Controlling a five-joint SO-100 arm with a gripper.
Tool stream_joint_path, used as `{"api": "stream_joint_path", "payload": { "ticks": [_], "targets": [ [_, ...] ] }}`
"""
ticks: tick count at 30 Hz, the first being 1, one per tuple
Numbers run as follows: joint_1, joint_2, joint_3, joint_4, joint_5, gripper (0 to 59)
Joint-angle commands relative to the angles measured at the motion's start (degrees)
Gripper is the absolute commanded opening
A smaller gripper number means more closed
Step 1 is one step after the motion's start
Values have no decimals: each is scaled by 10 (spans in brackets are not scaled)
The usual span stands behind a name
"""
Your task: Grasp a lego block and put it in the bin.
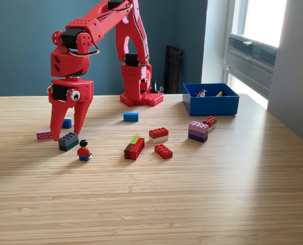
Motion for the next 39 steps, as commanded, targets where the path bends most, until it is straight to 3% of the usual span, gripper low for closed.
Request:
{"api": "stream_joint_path", "payload": {
  "ticks": [1,10,19,27,32,39],
  "targets": [
    [4,8,-48,-3,-1,249],
    [4,8,-56,1,2,221],
    [4,8,-54,4,4,157],
    [3,8,-59,28,18,247],
    [-9,8,-94,117,26,254],
    [-7,6,-117,125,40,276]
  ]
}}
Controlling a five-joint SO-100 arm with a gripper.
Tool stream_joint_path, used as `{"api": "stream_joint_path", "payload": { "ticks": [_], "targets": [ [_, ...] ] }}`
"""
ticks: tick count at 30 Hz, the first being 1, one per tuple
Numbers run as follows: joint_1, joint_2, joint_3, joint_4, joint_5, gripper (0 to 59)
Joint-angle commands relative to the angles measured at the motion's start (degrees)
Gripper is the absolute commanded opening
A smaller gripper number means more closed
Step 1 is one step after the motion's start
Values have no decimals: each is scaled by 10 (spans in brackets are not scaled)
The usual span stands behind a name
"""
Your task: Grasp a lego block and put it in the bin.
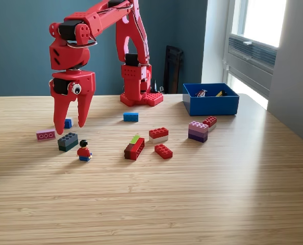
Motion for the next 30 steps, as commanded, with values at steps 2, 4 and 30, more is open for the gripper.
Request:
{"api": "stream_joint_path", "payload": {
  "ticks": [2,4,30],
  "targets": [
    [4,-5,-65,14,10,277],
    [5,-35,-98,40,12,270],
    [19,-225,-265,119,28,109]
  ]
}}
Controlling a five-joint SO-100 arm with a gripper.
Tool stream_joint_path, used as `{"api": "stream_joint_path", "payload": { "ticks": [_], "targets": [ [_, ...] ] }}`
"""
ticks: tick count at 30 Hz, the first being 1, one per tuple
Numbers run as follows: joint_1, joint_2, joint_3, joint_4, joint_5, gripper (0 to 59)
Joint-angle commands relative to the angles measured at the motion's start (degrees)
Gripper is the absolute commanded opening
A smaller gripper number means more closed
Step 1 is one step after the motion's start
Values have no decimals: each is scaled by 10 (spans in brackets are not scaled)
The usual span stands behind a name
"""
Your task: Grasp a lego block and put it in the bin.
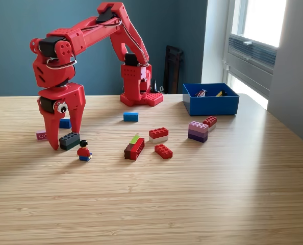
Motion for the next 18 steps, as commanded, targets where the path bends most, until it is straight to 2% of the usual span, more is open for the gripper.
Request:
{"api": "stream_joint_path", "payload": {
  "ticks": [1,3,8,18],
  "targets": [
    [0,4,-18,4,0,78],
    [0,4,-18,4,-3,46],
    [4,4,-20,9,-5,34],
    [6,4,-53,57,-22,11]
  ]
}}
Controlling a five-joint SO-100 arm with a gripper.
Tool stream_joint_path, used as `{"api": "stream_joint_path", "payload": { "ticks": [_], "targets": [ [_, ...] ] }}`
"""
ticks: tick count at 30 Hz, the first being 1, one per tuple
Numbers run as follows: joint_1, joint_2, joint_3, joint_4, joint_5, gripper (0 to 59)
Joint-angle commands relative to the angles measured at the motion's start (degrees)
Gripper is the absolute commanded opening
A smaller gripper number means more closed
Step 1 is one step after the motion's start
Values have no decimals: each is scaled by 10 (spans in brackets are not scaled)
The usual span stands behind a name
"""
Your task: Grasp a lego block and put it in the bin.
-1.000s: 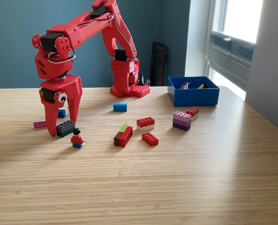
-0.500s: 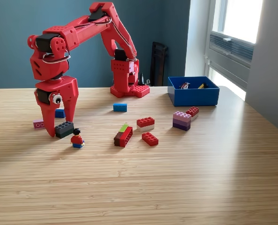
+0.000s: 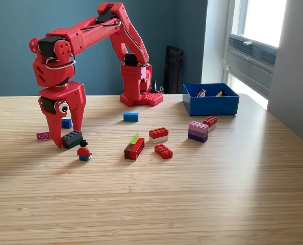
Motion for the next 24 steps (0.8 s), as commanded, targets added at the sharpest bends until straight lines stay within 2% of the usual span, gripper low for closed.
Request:
{"api": "stream_joint_path", "payload": {
  "ticks": [1,6,9,18,24],
  "targets": [
    [3,12,-25,15,-14,2],
    [-9,21,16,16,-25,1],
    [-24,41,-4,45,-28,1],
    [-112,222,69,55,-33,0],
    [-230,345,170,62,-25,0]
  ]
}}
